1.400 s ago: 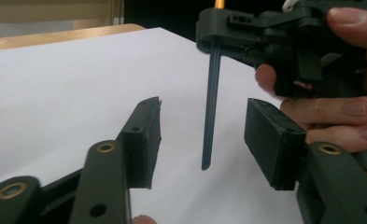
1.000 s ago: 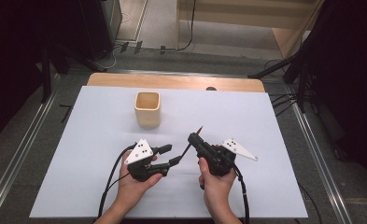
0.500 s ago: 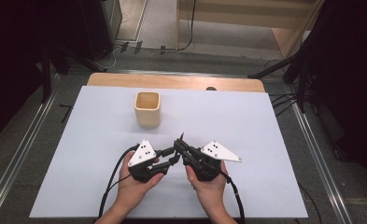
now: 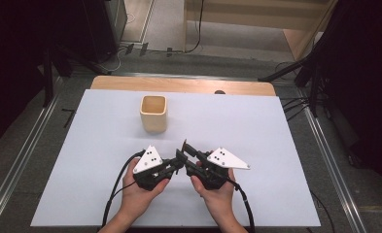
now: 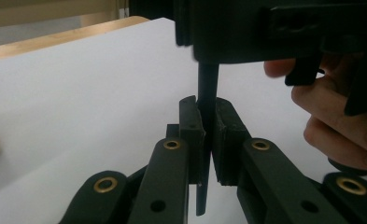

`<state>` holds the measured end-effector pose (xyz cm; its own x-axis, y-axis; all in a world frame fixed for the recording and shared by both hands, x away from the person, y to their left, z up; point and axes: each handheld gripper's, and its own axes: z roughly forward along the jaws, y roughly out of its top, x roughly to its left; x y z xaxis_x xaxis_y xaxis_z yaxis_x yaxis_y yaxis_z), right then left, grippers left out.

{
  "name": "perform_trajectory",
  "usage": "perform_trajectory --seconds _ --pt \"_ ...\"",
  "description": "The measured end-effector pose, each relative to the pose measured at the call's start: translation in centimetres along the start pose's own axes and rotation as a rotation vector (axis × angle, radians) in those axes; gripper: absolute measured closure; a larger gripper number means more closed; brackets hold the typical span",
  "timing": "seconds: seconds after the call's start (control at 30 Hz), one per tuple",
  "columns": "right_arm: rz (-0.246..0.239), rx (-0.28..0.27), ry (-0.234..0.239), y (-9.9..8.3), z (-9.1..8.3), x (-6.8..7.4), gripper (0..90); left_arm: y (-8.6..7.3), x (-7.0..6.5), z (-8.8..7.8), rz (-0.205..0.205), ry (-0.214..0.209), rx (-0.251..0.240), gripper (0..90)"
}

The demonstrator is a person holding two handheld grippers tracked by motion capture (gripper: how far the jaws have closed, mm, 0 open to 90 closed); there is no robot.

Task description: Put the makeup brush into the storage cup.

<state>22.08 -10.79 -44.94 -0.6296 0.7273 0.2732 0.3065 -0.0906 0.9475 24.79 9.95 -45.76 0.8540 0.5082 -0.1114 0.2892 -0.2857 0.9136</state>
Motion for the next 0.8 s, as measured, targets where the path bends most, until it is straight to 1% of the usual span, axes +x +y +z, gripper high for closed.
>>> perform_trajectory --seconds 0.03,0.1,0.17,0.2,0.23,0.27,0.3,0.37,0.43,0.5,0.63,0.7,0.8 --pt "-0.021 -0.007 -0.013 0.0 -0.2 -0.2 52.5 0.0 0.1 -0.1 -0.001 0.004 0.002 84.8" --pt "-0.03 -0.012 -0.027 0.2 -0.5 -0.7 44.2 -0.1 0.3 -0.2 -0.003 0.009 0.004 84.8" --pt "-0.009 0.003 -0.061 0.4 -1.0 -1.3 28.2 -0.2 0.6 -0.2 -0.01 0.012 -0.002 84.8" --pt "-0.009 0.013 -0.081 0.6 -1.2 -1.6 19.8 -0.2 0.8 -0.3 -0.015 0.012 -0.005 84.8" --pt "-0.02 0.022 -0.091 0.6 -1.4 -1.9 12.5 -0.2 1.0 -0.4 -0.018 0.013 0.0 84.8" --pt "-0.029 0.025 -0.101 0.7 -1.7 -2.2 11.1 -0.3 1.2 -0.4 -0.021 0.016 -0.005 84.9" --pt "-0.04 0.02 -0.097 0.7 -2.1 -2.4 9.2 -0.3 1.3 -0.5 -0.027 0.02 -0.008 84.9" --pt "-0.058 0.016 -0.088 0.7 -2.6 -3.0 1.5 -0.2 1.5 -0.7 -0.03 0.022 -0.014 84.8" --pt "-0.068 0.025 -0.092 0.6 -3.1 -3.7 0.0 -0.2 1.7 -0.9 -0.034 0.028 -0.019 84.9" --pt "-0.072 0.032 -0.112 0.3 -3.6 -4.4 0.0 -0.2 1.8 -1.0 -0.035 0.031 -0.022 84.9" --pt "-0.1 0.063 -0.16 -0.3 -4.8 -5.7 0.0 -0.2 1.9 -1.0 -0.034 0.037 -0.024 84.9" --pt "-0.1 0.069 -0.169 -0.5 -5.4 -6.3 0.0 -0.2 2.1 -1.0 -0.028 0.041 -0.022 84.9" --pt "-0.1 0.081 -0.188 -0.7 -6.2 -7.2 0.3 -0.2 2.4 -1.3 -0.038 0.051 -0.032 84.9"
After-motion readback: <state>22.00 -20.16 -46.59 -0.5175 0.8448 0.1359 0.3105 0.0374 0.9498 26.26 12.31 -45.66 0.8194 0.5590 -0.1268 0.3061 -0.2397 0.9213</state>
